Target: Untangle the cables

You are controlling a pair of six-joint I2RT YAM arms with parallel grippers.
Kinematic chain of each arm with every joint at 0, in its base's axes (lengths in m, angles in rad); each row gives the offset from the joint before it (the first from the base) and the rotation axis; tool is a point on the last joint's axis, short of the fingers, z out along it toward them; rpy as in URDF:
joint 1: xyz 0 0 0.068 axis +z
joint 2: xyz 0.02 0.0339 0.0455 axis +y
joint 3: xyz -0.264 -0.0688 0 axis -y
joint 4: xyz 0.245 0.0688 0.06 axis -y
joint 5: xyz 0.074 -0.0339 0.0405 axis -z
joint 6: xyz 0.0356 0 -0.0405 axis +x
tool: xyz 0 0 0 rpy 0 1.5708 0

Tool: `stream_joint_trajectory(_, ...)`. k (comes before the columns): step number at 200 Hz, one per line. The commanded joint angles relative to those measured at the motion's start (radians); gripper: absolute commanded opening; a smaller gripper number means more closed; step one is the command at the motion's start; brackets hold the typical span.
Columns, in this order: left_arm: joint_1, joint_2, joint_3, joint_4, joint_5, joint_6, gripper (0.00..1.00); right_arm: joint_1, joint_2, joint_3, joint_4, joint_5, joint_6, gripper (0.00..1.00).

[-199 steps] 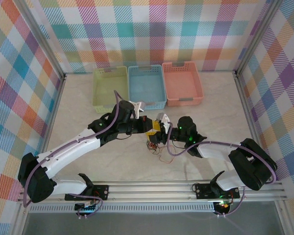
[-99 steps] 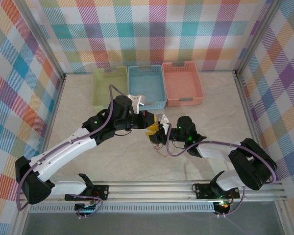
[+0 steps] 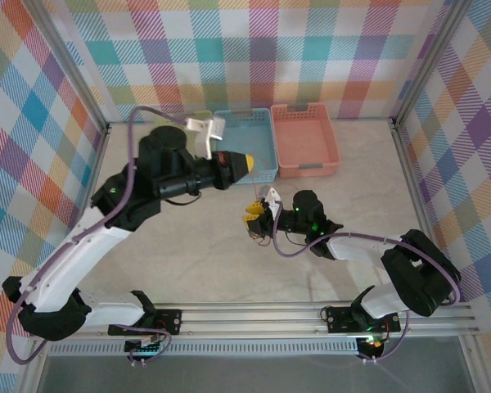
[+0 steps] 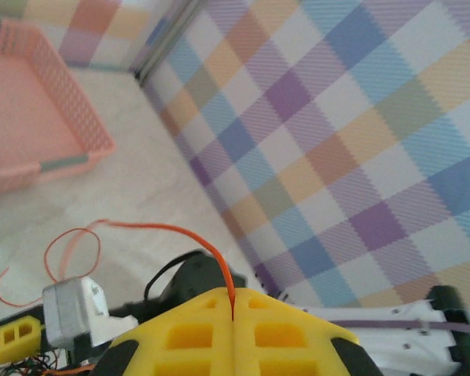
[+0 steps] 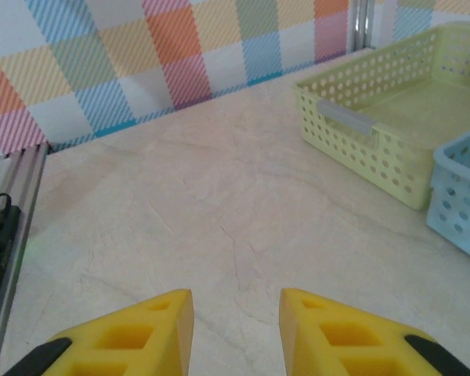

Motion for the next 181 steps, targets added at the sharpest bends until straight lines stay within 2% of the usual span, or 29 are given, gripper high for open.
stream_joint_trajectory(1,0.018,-0.006,0.138,-0.083,-0.078,0.078,0.00,0.005,0.015,0.026,-0.076,0.042,-0.016,0.35)
stream_joint_trajectory(31,0.052,-0.015,0.221,-0.158,-0.144,0.126,0.00,0.005,0.024,0.039,-0.106,0.083,-0.020,0.36)
stream_joint_trajectory(53,0.079,-0.044,0.210,-0.177,-0.181,0.145,0.00,0.003,0.034,0.047,-0.122,0.108,-0.018,0.36)
stream_joint_trajectory(133,0.106,-0.103,-0.026,-0.119,-0.120,0.145,0.00,0.003,0.029,0.048,-0.126,0.142,-0.013,0.36)
stream_joint_trajectory(154,0.111,-0.119,-0.089,-0.095,-0.118,0.144,0.00,0.002,0.022,0.043,-0.131,0.191,-0.008,0.36)
stream_joint_trajectory(181,0.123,-0.115,-0.116,-0.089,-0.140,0.146,0.00,-0.007,0.013,0.040,-0.147,0.313,0.012,0.36)
